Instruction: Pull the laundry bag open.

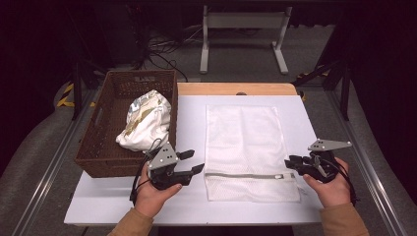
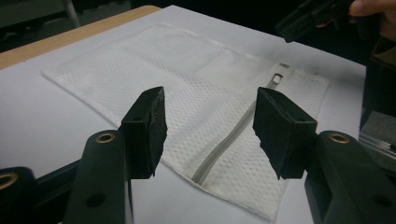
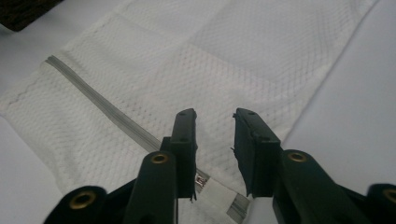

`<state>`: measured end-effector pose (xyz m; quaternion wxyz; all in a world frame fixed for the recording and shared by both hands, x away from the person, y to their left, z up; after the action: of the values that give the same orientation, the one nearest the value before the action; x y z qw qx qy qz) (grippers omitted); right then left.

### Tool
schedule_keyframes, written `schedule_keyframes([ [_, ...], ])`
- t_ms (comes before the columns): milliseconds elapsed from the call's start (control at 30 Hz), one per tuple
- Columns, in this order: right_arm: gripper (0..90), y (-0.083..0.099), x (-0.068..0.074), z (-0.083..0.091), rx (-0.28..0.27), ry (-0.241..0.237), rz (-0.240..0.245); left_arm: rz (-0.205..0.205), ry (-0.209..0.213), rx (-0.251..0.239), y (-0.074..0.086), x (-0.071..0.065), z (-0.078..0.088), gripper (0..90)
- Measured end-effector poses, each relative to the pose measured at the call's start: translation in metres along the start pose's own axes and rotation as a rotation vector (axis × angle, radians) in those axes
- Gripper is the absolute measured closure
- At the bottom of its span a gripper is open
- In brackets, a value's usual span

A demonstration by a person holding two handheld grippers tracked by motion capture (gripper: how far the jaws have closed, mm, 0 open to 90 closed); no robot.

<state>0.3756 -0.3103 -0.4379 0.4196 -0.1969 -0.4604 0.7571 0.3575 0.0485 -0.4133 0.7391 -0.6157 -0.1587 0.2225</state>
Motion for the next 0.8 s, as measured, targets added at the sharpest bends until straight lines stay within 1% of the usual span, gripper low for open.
schedule_keyframes([
  [33, 64.7, 0.001, -0.002, 0.000, 0.008, 0.009, -0.002, -0.001, 0.009, 0.003, 0.000, 0.000, -0.001, 45.6],
  [67, 62.9, 0.003, -0.005, 0.000, 0.015, 0.020, -0.005, 0.000, 0.009, 0.005, 0.000, -0.001, -0.001, 45.6],
  [100, 62.9, 0.003, -0.005, 0.000, 0.015, 0.020, -0.005, 0.000, 0.009, 0.005, 0.000, -0.001, -0.001, 45.6],
  [133, 59.7, 0.006, -0.009, 0.000, 0.028, 0.034, -0.012, 0.004, 0.013, 0.009, 0.001, -0.002, -0.001, 45.6],
  [167, 59.0, 0.007, -0.011, -0.001, 0.032, 0.040, -0.013, 0.004, 0.013, 0.007, 0.001, -0.002, -0.001, 45.8],
  [267, 56.5, 0.011, -0.016, -0.002, 0.041, 0.054, -0.020, -0.001, 0.020, 0.007, 0.001, -0.003, -0.002, 45.6],
  [367, 54.2, 0.015, -0.021, -0.003, 0.050, 0.068, -0.025, -0.015, 0.022, 0.019, 0.003, -0.004, -0.004, 43.6],
  [433, 52.5, 0.017, -0.023, -0.004, 0.063, 0.070, -0.037, -0.016, 0.030, 0.026, 0.004, -0.005, -0.005, 43.2],
  [533, 49.2, 0.023, -0.026, -0.007, 0.090, 0.076, -0.043, -0.018, 0.033, 0.030, 0.005, -0.006, -0.006, 42.8],
  [567, 48.6, 0.024, -0.027, -0.008, 0.097, 0.079, -0.040, -0.012, 0.033, 0.033, 0.005, -0.006, -0.006, 42.6],
  [700, 47.9, 0.029, -0.029, -0.010, 0.115, 0.083, -0.048, -0.008, 0.025, 0.036, 0.005, -0.004, -0.007, 41.5],
  [800, 48.0, 0.033, -0.029, -0.012, 0.131, 0.083, -0.058, 0.009, 0.035, 0.043, 0.006, -0.004, -0.007, 40.5],
])
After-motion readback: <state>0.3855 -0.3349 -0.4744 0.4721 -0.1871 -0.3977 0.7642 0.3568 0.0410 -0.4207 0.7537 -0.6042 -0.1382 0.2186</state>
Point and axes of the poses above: each handheld gripper's, and its own axes: z roughly backward along the jaws, y roughly out of its underside, x roughly to its left, the point moved 7 cm from there along -z, roughly forward along the jaws, and after that the axes turned 14 degrees about -x, right-handed, at the moved point
